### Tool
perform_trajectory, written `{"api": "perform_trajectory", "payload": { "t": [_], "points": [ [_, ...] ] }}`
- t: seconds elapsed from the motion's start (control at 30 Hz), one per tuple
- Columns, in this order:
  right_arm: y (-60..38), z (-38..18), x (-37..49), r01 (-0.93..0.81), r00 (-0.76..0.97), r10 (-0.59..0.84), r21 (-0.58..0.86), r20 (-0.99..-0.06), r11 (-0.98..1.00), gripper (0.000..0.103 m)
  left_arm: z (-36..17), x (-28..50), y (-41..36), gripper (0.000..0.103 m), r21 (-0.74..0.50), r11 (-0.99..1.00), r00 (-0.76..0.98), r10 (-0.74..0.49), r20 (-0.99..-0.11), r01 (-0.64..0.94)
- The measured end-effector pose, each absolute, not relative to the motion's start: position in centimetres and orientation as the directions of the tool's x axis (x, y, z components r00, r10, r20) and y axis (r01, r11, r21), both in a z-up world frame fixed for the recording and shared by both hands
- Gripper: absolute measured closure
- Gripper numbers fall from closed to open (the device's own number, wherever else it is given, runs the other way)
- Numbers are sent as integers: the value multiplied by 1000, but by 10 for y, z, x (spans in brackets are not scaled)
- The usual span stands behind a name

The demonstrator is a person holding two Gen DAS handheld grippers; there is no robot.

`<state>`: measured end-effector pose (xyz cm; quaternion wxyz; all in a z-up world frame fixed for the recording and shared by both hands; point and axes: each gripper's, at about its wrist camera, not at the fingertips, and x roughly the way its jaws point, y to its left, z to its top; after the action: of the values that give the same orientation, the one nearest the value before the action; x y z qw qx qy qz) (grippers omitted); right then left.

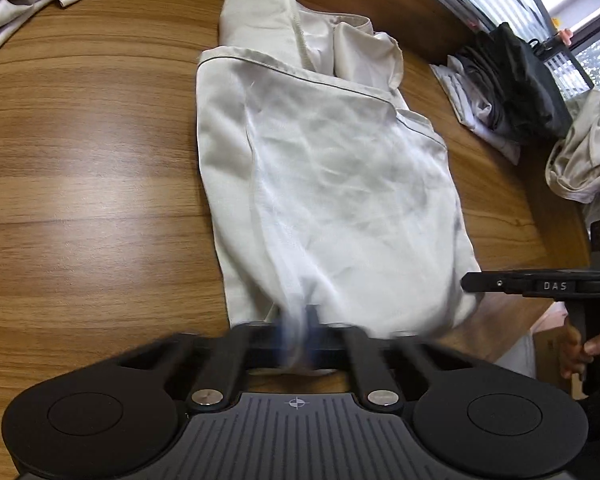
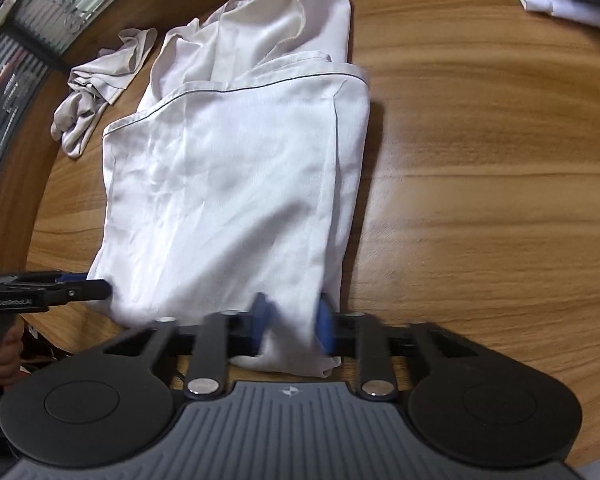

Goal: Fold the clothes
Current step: 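Pinch the folded end of the shirt again with both tools, then fold the held end over the shirt again with both tools and release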

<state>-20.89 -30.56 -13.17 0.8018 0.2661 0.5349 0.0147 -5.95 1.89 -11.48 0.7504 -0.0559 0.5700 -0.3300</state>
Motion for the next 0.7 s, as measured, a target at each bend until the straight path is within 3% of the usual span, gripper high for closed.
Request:
{"api": "perform_trajectory", "payload": {
  "t": [0.37, 0.6, 0.7],
  "points": [
    [-292, -97, -245, 136, 491, 329, 445, -807, 885, 99, -84, -99, 46, 99, -457, 760, 209, -594, -777, 463],
    [-277, -101, -276, 60, 455, 335, 404, -825, 913, 98, -95, -133, 45, 97, -345, 802, 226, -498, -837, 488],
    [-267, -102, -288, 13, 439, 286, 324, -852, 946, 93, -94, -148, 39, 90, -256, 796, 243, -445, -862, 548]
  ]
}}
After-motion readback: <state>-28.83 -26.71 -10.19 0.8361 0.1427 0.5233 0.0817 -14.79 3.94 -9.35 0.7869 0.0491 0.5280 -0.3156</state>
